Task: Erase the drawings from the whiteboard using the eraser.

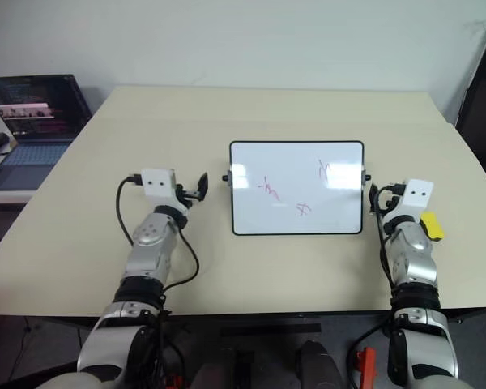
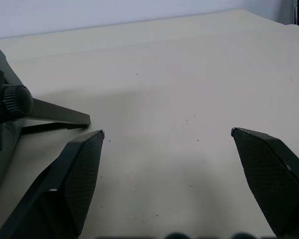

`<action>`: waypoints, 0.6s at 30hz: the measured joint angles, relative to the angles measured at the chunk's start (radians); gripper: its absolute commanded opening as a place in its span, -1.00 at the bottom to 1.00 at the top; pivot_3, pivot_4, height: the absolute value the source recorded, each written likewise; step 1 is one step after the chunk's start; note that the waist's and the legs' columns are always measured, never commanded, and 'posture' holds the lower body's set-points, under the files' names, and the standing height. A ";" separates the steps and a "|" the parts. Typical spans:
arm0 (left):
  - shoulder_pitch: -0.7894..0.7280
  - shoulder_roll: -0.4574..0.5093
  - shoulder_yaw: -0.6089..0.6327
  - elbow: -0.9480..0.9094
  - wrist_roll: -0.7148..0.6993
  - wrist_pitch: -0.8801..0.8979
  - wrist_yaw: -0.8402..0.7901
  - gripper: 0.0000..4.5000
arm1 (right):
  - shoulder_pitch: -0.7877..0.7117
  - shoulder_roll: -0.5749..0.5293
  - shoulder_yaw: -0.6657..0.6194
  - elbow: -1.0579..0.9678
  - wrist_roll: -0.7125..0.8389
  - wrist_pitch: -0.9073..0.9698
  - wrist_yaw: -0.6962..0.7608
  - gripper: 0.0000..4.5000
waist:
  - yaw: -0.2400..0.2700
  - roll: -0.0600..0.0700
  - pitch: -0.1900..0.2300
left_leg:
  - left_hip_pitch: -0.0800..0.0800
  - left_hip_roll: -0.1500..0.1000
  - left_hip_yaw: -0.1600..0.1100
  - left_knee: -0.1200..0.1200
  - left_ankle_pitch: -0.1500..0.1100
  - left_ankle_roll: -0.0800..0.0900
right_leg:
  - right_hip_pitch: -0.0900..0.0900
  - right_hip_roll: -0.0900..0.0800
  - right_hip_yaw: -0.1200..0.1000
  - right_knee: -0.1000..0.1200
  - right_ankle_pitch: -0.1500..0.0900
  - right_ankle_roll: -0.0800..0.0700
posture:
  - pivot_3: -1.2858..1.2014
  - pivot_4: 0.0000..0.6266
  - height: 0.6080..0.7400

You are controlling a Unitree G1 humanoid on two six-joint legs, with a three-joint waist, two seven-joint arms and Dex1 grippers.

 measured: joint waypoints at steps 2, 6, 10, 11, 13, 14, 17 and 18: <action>0.005 -0.003 -0.001 0.000 -0.001 0.002 -0.001 1.00 | 0.000 0.000 0.000 0.002 0.000 0.000 0.002 0.99 | -0.001 0.000 0.000 | 0.000 0.000 0.000 0.000 0.000 0.000 | 0.000 0.000 0.000 0.000 0.000 0.000 | 0.03 -0.52 1.00; 0.007 -0.001 -0.001 -0.003 0.000 0.002 -0.005 1.00 | 0.000 0.005 0.002 0.014 0.000 0.000 0.003 0.99 | -0.001 0.000 0.000 | 0.000 0.000 0.000 0.000 0.000 0.000 | 0.000 0.000 0.000 0.000 0.000 0.000 | 0.03 -0.52 1.00; 0.021 0.026 -0.001 -0.062 -0.019 0.025 -0.065 1.00 | -0.001 0.002 0.002 0.011 0.000 0.006 0.016 0.99 | -0.002 0.000 0.000 | 0.000 0.000 0.000 0.000 0.000 0.000 | 0.000 0.000 0.000 0.000 0.000 0.000 | 0.03 -0.52 1.00; 0.023 0.041 0.000 -0.081 -0.032 0.039 -0.087 1.00 | -0.002 -0.001 0.002 0.011 0.000 0.006 0.023 0.99 | -0.002 0.000 0.000 | 0.000 0.000 0.000 0.000 0.000 0.000 | 0.000 0.000 0.000 0.000 0.000 0.000 | 0.03 -0.52 1.00; 0.041 0.084 -0.002 -0.130 -0.057 0.080 -0.158 1.00 | -0.003 -0.008 0.001 0.010 0.001 0.009 0.029 0.99 | -0.005 0.000 0.000 | 0.000 0.000 0.000 0.000 0.000 0.000 | 0.000 0.000 0.000 0.000 0.000 0.000 | 0.03 -0.52 1.00; 0.058 0.120 -0.002 -0.168 -0.086 0.123 -0.217 1.00 | -0.003 -0.016 0.001 0.006 0.002 0.016 0.037 0.99 | -0.007 0.000 0.000 | 0.000 0.000 0.000 0.000 0.000 0.000 | 0.000 0.000 0.000 0.000 0.000 0.000 | 0.03 -0.52 1.00; 0.106 0.254 0.000 -0.316 -0.200 0.289 -0.412 1.00 | 0.006 -0.058 -0.006 -0.011 0.012 0.039 0.069 0.99 | -0.009 0.000 0.000 | 0.000 0.001 0.000 -0.001 0.000 0.000 | -0.001 0.001 0.000 0.000 0.000 0.000 | 0.03 -0.52 1.00; 0.108 0.291 0.003 -0.367 -0.237 0.343 -0.465 1.00 | 0.010 -0.071 -0.013 -0.011 0.014 0.046 0.082 0.99 | -0.008 0.000 0.000 | 0.000 0.001 0.000 -0.001 0.000 0.000 | -0.001 0.001 0.000 0.000 0.000 0.000 | 0.03 -0.52 1.00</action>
